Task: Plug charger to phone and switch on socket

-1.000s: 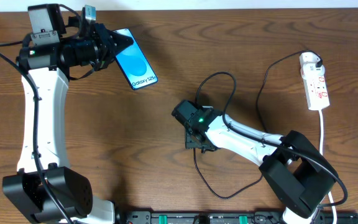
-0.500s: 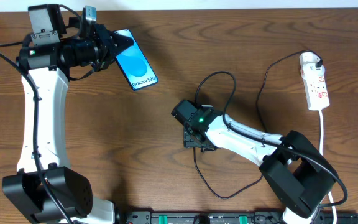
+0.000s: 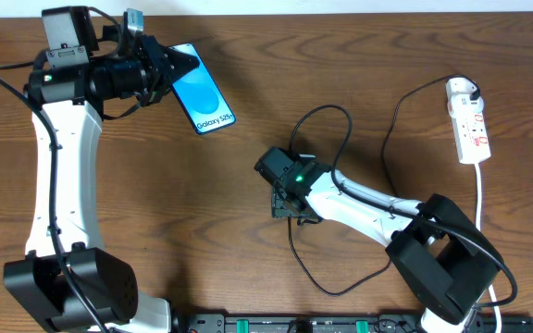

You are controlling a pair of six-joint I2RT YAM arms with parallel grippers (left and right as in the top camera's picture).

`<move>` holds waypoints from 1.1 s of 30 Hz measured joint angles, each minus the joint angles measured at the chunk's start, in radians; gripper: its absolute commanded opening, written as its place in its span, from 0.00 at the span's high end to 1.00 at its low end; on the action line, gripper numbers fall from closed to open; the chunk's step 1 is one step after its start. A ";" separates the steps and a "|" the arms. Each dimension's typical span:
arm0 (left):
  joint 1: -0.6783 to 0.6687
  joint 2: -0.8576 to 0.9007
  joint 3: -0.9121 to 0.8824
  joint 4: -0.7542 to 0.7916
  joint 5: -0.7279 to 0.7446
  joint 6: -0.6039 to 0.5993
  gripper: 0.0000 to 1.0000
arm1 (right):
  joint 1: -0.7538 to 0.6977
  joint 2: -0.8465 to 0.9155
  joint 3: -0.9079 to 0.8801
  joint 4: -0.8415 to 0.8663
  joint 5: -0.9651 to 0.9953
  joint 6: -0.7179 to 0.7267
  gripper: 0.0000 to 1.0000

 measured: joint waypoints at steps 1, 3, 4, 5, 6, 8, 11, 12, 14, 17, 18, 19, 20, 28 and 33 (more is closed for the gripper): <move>0.000 0.000 0.000 0.000 0.000 0.000 0.93 | 0.000 0.000 0.000 0.000 0.000 0.000 0.28; 0.000 0.000 0.000 0.000 0.000 0.000 0.93 | 0.000 0.000 0.000 0.000 0.000 0.001 0.27; 0.000 0.000 0.000 0.000 0.000 0.000 0.93 | 0.000 0.000 0.000 0.001 0.000 0.001 0.25; 0.000 0.000 0.000 0.000 0.000 0.000 0.93 | 0.000 0.000 0.000 0.001 0.000 0.001 0.22; 0.000 0.000 0.000 0.000 0.000 0.000 0.93 | 0.000 0.000 0.000 0.002 0.000 0.002 0.18; 0.000 0.000 0.000 0.000 0.000 0.000 0.93 | 0.000 0.000 0.000 0.003 0.001 0.007 0.11; 0.000 0.000 0.000 0.000 0.000 0.000 0.93 | 0.000 0.000 0.000 0.003 0.004 0.010 0.01; 0.000 0.000 0.000 0.000 0.000 0.000 0.93 | 0.000 0.000 0.001 0.002 0.006 0.006 0.01; 0.000 0.000 0.000 0.000 0.000 0.000 0.93 | 0.000 0.000 0.001 0.002 0.007 0.007 0.01; 0.000 0.000 0.000 0.000 0.000 0.000 0.93 | 0.000 0.000 0.001 0.003 0.007 0.007 0.01; 0.000 0.000 0.000 0.000 0.000 0.000 0.93 | 0.000 0.000 0.001 0.003 0.007 0.007 0.01; 0.000 0.000 0.000 0.000 0.000 0.000 0.93 | 0.000 0.000 0.001 0.003 0.007 0.008 0.01; 0.000 0.000 0.000 0.000 0.000 0.001 0.93 | 0.000 0.000 0.001 0.003 0.007 0.007 0.01; 0.000 0.000 0.000 0.000 0.000 0.003 0.93 | 0.000 0.000 0.001 0.003 0.007 0.008 0.01; 0.000 0.000 0.000 0.000 0.000 0.003 0.93 | 0.000 0.000 0.001 0.002 0.007 0.007 0.01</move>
